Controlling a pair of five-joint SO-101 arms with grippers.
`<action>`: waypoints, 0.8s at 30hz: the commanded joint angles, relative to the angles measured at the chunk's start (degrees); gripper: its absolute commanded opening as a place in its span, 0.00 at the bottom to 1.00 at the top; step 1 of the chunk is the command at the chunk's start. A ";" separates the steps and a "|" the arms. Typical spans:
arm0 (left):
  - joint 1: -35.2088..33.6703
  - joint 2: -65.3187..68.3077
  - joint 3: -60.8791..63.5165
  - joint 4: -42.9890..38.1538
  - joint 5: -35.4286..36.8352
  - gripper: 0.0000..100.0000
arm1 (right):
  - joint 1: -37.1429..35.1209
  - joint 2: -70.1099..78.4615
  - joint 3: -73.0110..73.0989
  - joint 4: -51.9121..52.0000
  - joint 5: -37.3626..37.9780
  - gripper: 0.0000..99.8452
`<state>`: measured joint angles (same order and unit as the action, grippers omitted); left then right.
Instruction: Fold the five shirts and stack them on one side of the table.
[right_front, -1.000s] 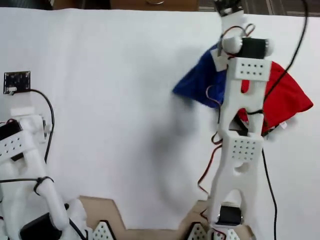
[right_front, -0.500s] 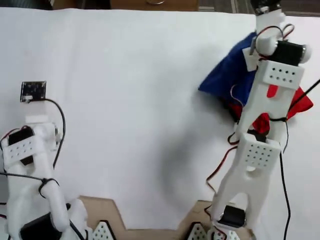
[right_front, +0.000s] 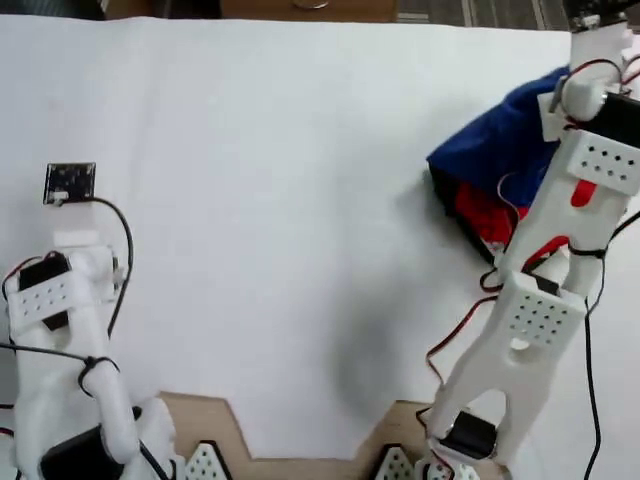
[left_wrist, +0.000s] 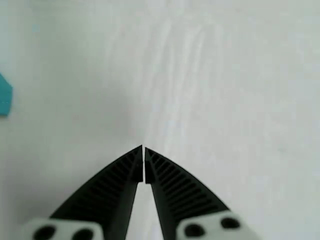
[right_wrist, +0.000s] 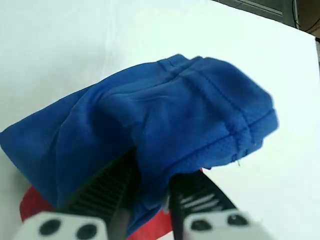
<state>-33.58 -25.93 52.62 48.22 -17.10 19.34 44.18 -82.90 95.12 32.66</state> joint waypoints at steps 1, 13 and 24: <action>1.23 -2.29 -0.13 -0.62 0.09 0.02 | 1.89 -5.32 1.14 -1.54 0.97 0.02; 1.58 -2.29 -0.31 -0.70 0.09 0.02 | 7.96 -5.32 14.42 -5.85 1.05 0.02; 2.46 -2.29 -0.40 -0.79 0.18 0.02 | 9.10 -1.45 25.23 -8.40 1.05 0.02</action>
<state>-31.47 -25.93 52.62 48.22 -17.19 27.16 44.09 -58.29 88.18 33.19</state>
